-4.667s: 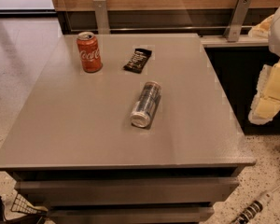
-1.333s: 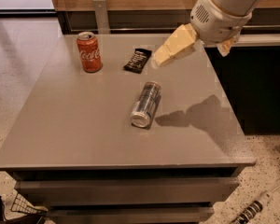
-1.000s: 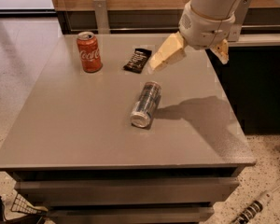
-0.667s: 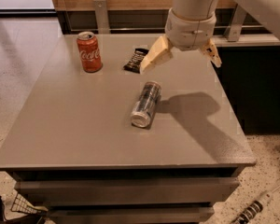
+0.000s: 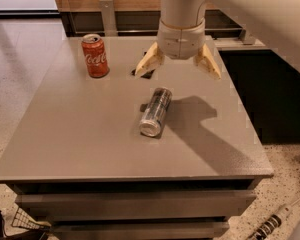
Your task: Place redbull can upright
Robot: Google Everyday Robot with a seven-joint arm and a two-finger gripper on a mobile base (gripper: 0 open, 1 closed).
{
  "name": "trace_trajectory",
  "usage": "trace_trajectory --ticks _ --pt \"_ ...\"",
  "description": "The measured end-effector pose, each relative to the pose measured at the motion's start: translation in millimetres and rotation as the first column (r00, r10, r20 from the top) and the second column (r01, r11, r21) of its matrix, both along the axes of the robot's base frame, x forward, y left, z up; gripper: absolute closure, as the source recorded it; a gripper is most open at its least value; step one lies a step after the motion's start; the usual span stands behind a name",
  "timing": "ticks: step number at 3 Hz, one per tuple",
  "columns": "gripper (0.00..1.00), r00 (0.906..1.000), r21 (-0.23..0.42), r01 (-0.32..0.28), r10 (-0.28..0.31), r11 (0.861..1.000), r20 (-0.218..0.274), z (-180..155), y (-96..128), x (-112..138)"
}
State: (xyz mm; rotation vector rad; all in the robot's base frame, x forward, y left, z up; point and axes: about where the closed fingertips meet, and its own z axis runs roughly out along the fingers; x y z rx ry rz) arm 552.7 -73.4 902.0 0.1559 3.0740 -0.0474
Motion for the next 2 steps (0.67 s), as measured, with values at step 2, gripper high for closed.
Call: trace_trajectory --ticks 2 --pt "0.0 0.9898 0.03 0.142 -0.142 0.989 0.009 -24.0 14.7 -27.0"
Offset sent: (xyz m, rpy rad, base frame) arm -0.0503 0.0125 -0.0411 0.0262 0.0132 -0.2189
